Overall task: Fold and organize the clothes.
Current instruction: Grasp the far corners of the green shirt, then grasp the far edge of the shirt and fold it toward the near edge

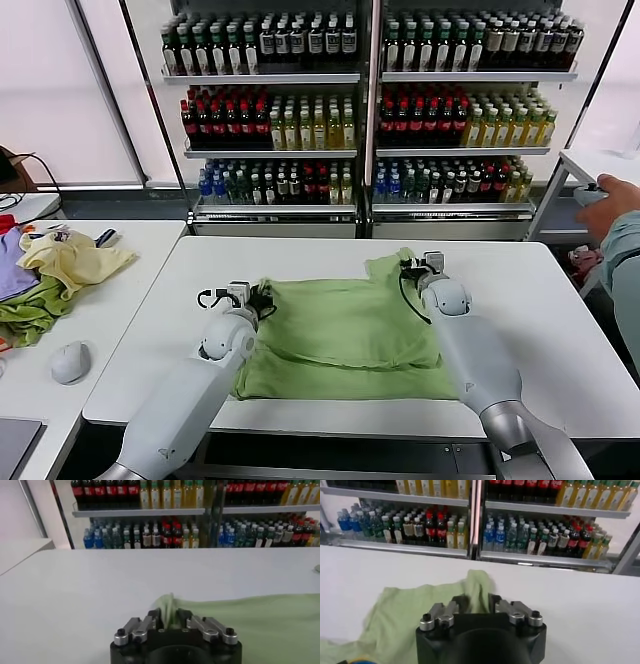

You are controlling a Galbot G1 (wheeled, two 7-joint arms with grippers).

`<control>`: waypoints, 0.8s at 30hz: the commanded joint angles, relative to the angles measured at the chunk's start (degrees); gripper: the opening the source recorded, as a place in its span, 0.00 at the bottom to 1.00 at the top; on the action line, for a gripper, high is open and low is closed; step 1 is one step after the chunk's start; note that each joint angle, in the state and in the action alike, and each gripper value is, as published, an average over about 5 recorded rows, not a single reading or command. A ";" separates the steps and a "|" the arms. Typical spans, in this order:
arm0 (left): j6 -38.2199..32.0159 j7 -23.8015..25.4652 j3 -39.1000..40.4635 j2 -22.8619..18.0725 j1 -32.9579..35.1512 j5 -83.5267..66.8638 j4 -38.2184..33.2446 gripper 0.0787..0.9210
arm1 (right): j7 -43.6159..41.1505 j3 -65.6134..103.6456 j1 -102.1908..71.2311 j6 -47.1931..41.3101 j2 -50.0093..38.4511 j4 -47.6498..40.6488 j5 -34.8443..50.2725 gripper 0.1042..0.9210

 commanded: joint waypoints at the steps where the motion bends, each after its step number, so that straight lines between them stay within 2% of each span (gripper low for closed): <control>1: -1.36 0.06 -0.38 0.41 0.95 -1.17 -1.07 0.16 | -0.24 -0.59 -2.49 0.09 -0.98 5.52 2.06 0.13; 3: -2.23 0.05 -0.97 0.86 1.67 -1.21 -2.54 0.08 | 0.07 -0.56 -3.84 0.45 -1.85 8.62 3.01 0.06; 6: -3.54 0.07 -2.12 1.85 3.07 -1.40 -5.57 0.03 | 0.51 -0.24 -6.07 0.76 -3.46 14.44 4.92 0.02; 15: -5.78 0.20 -5.23 5.49 9.00 -3.00 -16.99 0.02 | 1.62 3.32 -15.23 -0.48 -8.56 31.84 10.33 0.02; 24: -5.34 0.39 -7.81 7.76 16.04 -4.31 -27.40 0.02 | 2.53 7.51 -24.39 -1.69 -11.25 45.47 11.82 0.02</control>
